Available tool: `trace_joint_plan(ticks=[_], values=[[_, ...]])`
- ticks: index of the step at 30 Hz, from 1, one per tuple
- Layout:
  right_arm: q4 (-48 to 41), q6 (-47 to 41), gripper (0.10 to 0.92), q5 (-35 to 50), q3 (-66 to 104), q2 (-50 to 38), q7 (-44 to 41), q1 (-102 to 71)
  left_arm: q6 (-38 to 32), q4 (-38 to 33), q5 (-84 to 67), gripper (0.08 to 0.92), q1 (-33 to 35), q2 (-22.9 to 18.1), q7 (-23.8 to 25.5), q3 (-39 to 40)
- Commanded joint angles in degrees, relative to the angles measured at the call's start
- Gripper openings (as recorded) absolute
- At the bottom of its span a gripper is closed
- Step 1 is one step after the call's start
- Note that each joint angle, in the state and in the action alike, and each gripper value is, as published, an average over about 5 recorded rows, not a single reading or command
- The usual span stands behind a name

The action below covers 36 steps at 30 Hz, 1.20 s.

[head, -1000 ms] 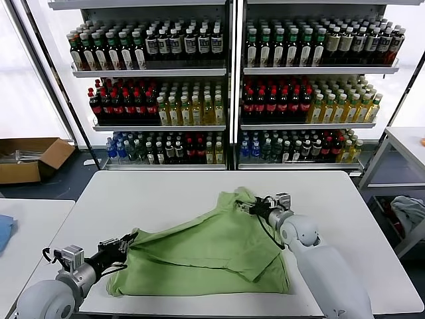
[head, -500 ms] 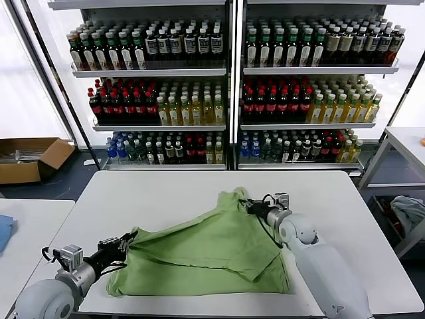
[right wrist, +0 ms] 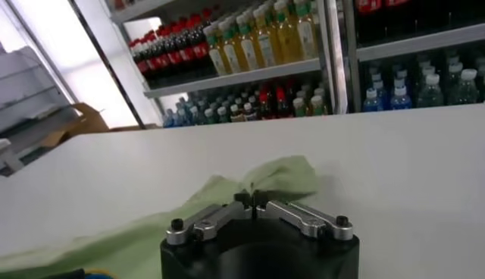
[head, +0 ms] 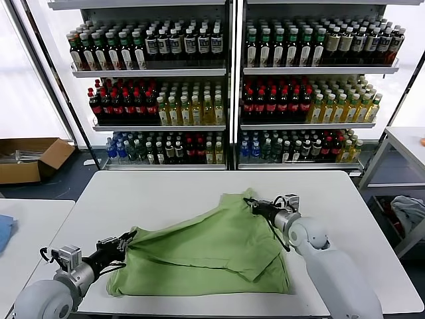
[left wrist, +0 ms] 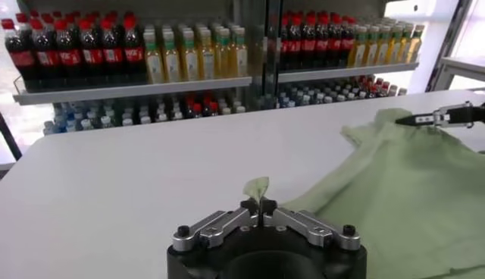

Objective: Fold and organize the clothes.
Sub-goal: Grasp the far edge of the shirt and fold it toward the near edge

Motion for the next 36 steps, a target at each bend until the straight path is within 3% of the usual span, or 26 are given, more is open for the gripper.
trace_joint_plan(ticks=[1,12,26,30,36], values=[[15.14,0.82,0.106,4.08,4.36,-5.15,-0.77,-10.09,-0.04,0.04,-0.03,0.089,0.03,-0.01,-0.16,-0.32],[30.72,1.24,0.106,1.81,13.78,-5.64,-1.37,-29.40,0.46,-1.48,-1.17,0.089,2.52,0.08,-2.36,-4.17],[34.51,4.29,0.106,-6.57,19.25,-2.96,0.30,-42.45,2.43,-5.28,1.98,0.094,11.81,-3.07,-5.54,-6.87],[34.34,4.51,0.133,-8.15,20.40,-2.61,-0.27,-42.52,2.46,-4.94,3.79,0.169,11.84,-3.80,-5.56,-6.17],[34.73,5.16,0.292,-8.98,24.19,-3.54,-2.52,-43.32,2.74,-5.54,3.58,0.341,12.43,-3.59,-5.69,-8.13]])
